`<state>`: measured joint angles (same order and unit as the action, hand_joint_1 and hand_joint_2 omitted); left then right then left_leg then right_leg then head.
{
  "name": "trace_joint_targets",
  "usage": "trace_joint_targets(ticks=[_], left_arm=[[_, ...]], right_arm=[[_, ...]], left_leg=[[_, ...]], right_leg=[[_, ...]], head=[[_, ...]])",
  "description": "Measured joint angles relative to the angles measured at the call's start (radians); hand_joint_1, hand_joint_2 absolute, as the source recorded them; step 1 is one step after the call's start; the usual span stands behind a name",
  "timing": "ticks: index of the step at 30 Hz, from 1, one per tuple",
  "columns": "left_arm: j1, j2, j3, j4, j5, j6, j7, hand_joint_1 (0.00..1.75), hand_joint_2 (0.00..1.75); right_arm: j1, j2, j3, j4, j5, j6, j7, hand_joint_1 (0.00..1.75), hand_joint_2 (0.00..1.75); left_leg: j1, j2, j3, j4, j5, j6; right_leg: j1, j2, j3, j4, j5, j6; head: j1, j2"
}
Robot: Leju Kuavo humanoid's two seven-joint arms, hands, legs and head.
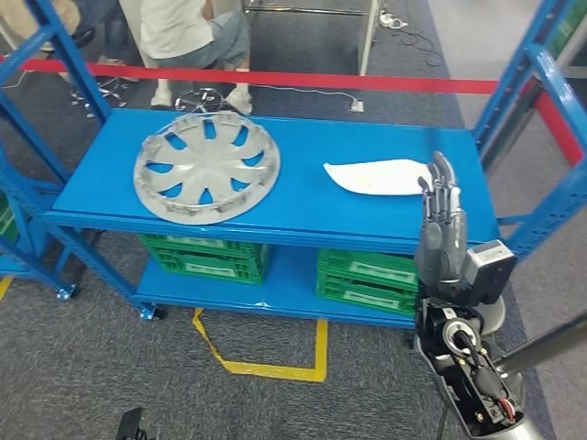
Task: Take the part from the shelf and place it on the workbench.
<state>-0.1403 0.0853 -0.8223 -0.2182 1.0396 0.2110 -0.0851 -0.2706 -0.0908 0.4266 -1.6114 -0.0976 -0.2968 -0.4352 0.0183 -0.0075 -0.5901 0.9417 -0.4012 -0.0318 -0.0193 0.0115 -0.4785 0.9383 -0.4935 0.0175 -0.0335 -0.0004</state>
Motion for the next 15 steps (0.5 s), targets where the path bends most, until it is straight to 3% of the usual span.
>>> trace_joint_targets(ticks=[3, 4, 6, 7, 8, 10, 12, 14, 15], left_arm=[[0.0, 0.0, 0.0, 0.0, 0.0, 0.0, 0.0, 0.0, 0.0], [0.0, 0.001, 0.0, 0.0, 0.0, 0.0, 0.0, 0.0, 0.0], [0.0, 0.002, 0.0, 0.0, 0.0, 0.0, 0.002, 0.0, 0.0], [0.0, 0.002, 0.0, 0.0, 0.0, 0.0, 0.003, 0.0, 0.0], [0.001, 0.002, 0.0, 0.0, 0.0, 0.0, 0.004, 0.0, 0.0], [0.003, 0.001, -0.001, 0.0, 0.0, 0.0, 0.005, 0.0, 0.0], [0.003, 0.001, -0.001, 0.0, 0.0, 0.0, 0.005, 0.0, 0.0], [-0.001, 0.0, -0.002, 0.001, 0.0, 0.0, 0.005, 0.0, 0.0], [-0.002, 0.0, -0.002, 0.001, -0.001, 0.0, 0.006, 0.0, 0.0]], right_arm=[[-0.001, 0.0, 0.0, 0.0, 0.0, -0.001, 0.0, 0.0, 1.75], [-0.002, 0.0, 0.0, 0.0, 0.0, -0.001, 0.0, 0.0, 1.75], [-0.002, 0.0, 0.002, 0.0, -0.002, -0.001, -0.001, 0.0, 1.75], [0.0, 0.0, 0.003, 0.0, -0.004, 0.0, -0.001, 0.0, 1.75], [0.001, 0.0, 0.004, 0.001, -0.006, 0.0, 0.0, 0.0, 1.75], [0.003, 0.0, 0.005, 0.002, -0.008, 0.0, -0.001, 0.0, 1.75], [0.002, 0.0, 0.006, 0.003, -0.008, 0.001, -0.001, 0.0, 1.75], [0.001, 0.0, 0.008, 0.003, -0.009, 0.001, -0.002, 0.0, 1.75], [0.001, 0.0, 0.008, 0.003, -0.01, 0.0, -0.002, 0.0, 1.75]], left_leg=[[0.0, 0.001, 0.01, -0.002, -0.009, 0.024], [0.0, 0.002, 0.016, -0.004, -0.011, 0.031], [-0.004, 0.003, 0.025, -0.004, -0.018, 0.041], [-0.006, 0.003, 0.029, -0.004, -0.022, 0.043], [-0.009, 0.002, 0.034, -0.004, -0.026, 0.045], [-0.012, 0.0, 0.047, -0.004, -0.035, 0.045], [-0.015, -0.001, 0.062, -0.004, -0.046, 0.04], [-0.017, -0.001, 0.068, -0.002, -0.054, 0.032], [-0.018, -0.001, 0.066, -0.002, -0.055, 0.027]], right_leg=[[-0.006, -0.002, -0.008, 0.031, -0.028, 0.016], [-0.007, -0.004, -0.03, 0.082, -0.053, 0.018], [-0.007, -0.005, -0.109, 0.237, -0.113, 0.018], [-0.007, -0.005, -0.146, 0.302, -0.129, 0.017], [-0.006, -0.005, -0.17, 0.333, -0.125, 0.016], [-0.003, -0.005, -0.167, 0.288, -0.069, 0.009], [0.006, -0.006, -0.116, 0.15, 0.014, -0.005], [0.014, -0.005, -0.071, 0.046, 0.047, -0.016], [0.017, -0.005, -0.064, 0.035, 0.04, -0.019]], head=[[0.014, 0.0], [0.02, 0.0], [0.034, 0.0], [0.039, 0.0], [0.043, 0.0], [0.05, 0.0], [0.057, 0.0], [0.062, 0.0], [0.062, 0.0]])
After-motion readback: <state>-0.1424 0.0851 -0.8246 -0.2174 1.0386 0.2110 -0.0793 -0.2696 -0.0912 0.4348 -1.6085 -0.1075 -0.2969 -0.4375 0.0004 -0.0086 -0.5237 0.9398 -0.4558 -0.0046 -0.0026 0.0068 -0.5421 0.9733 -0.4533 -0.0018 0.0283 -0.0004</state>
